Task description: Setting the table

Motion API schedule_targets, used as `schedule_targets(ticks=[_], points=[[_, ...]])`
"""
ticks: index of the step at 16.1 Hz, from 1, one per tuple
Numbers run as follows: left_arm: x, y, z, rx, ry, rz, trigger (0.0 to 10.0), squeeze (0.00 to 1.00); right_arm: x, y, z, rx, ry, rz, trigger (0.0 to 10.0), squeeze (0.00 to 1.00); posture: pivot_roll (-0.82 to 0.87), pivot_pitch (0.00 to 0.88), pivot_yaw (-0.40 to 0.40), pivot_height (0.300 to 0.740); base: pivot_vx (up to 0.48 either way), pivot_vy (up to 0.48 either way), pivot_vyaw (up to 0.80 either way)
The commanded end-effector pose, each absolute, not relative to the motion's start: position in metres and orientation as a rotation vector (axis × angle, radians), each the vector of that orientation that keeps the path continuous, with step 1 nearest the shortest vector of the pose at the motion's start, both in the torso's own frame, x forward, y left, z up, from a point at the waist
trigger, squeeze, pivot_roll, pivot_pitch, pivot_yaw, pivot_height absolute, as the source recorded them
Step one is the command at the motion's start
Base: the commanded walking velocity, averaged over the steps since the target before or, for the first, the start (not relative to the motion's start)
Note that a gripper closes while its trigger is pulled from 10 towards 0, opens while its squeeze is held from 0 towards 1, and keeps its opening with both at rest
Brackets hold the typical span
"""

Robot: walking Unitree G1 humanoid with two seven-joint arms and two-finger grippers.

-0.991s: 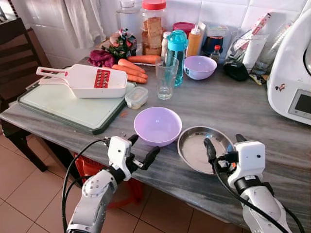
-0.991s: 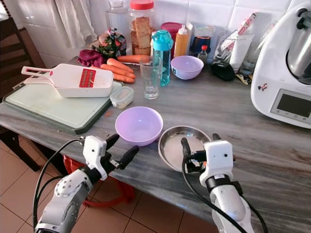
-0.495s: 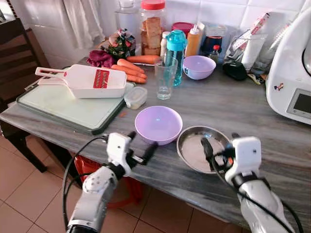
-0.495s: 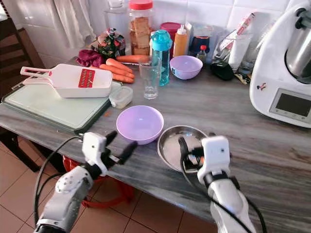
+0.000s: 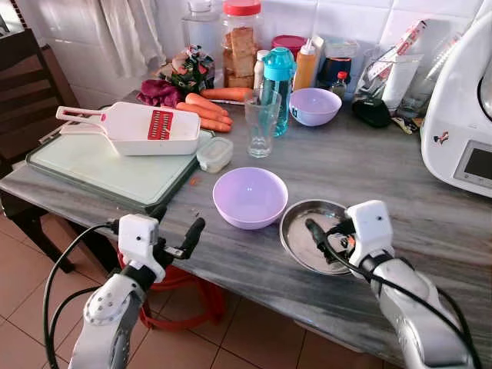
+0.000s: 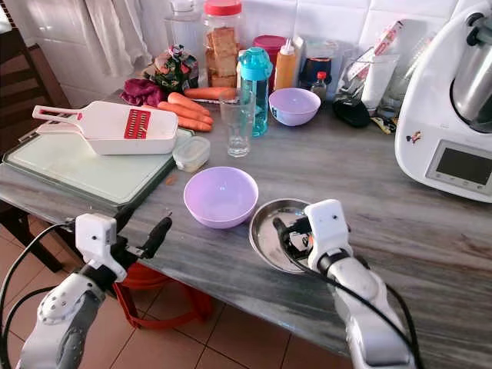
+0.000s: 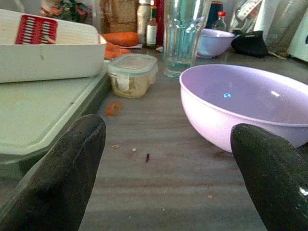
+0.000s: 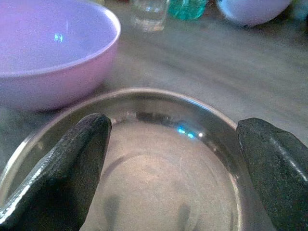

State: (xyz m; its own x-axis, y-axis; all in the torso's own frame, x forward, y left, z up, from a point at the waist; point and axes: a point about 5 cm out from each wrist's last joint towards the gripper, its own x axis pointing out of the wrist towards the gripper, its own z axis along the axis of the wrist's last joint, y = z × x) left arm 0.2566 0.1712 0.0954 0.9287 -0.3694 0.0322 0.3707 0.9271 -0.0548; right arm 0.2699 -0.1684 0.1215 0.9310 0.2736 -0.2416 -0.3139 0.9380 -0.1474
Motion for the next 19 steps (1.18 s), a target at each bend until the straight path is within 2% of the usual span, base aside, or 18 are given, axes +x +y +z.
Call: schedule_targets(ticks=[1, 7, 19], points=[[0.256, 0.173, 0.100, -0.066, -0.030, -0.369, 10.0, 0.00, 0.273, -0.168, 0.119, -0.200, 0.240, 0.327, 10.0, 0.00, 0.06, 0.021, 0.003, 0.740, 0.000, 0.000, 0.00], [0.248, 0.161, 0.105, -0.157, -0.024, -0.510, 10.0, 0.00, 0.279, -0.175, 0.112, -0.192, 0.324, 0.413, 10.0, 0.00, 0.06, 0.018, 0.004, 0.740, 0.000, 0.000, 0.00], [0.247, 0.155, 0.102, -0.166, 0.000, -0.533, 10.0, 0.00, 0.275, -0.157, 0.111, -0.120, 0.355, 0.526, 10.0, 0.00, 0.06, 0.022, -0.002, 0.740, 0.000, 0.000, 0.00]])
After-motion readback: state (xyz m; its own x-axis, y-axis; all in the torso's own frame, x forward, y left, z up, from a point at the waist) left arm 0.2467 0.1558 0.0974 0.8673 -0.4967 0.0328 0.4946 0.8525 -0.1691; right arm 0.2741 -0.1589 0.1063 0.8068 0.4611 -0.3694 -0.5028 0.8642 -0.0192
